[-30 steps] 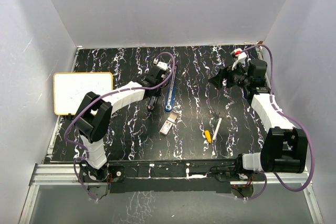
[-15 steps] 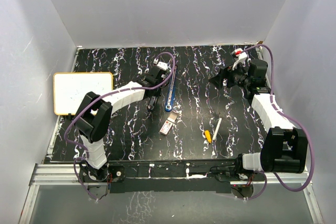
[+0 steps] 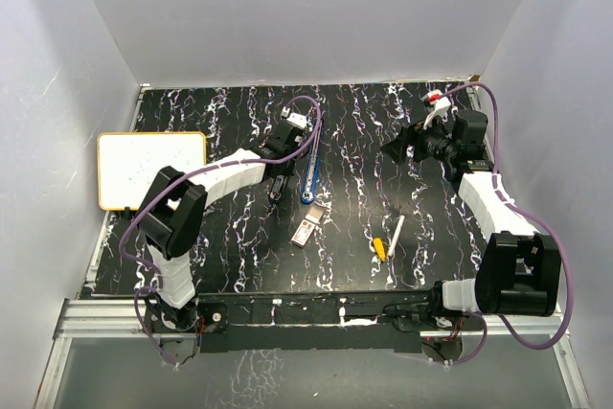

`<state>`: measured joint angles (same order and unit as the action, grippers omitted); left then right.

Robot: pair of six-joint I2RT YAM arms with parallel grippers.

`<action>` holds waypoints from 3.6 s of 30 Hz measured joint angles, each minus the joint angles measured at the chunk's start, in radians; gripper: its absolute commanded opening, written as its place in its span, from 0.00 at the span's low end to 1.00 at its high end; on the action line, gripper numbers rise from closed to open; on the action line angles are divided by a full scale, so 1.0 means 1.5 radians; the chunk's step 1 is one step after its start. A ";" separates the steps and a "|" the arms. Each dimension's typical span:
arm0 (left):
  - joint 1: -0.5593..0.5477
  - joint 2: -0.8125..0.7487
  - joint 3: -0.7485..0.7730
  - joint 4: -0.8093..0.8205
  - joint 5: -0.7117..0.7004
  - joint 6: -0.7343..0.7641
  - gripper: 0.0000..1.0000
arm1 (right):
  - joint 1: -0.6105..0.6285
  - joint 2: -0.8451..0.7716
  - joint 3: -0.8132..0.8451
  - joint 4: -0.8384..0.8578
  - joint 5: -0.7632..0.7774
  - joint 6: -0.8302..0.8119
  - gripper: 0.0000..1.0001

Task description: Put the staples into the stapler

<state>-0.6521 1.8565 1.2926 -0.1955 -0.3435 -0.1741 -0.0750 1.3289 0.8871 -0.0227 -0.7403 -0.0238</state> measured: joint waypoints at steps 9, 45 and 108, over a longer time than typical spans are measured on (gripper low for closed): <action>0.000 0.003 0.003 0.002 0.000 0.002 0.00 | 0.000 0.000 0.000 0.000 0.000 0.000 0.82; 0.000 0.028 0.048 -0.044 -0.011 -0.033 0.00 | -0.004 0.000 0.000 0.000 -0.003 0.003 0.82; 0.000 0.028 0.009 0.013 -0.005 0.017 0.00 | -0.008 0.000 -0.001 0.003 -0.012 0.003 0.82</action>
<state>-0.6521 1.8984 1.3056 -0.1764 -0.3515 -0.1486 -0.0872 1.3289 0.8860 -0.0181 -0.7586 -0.0196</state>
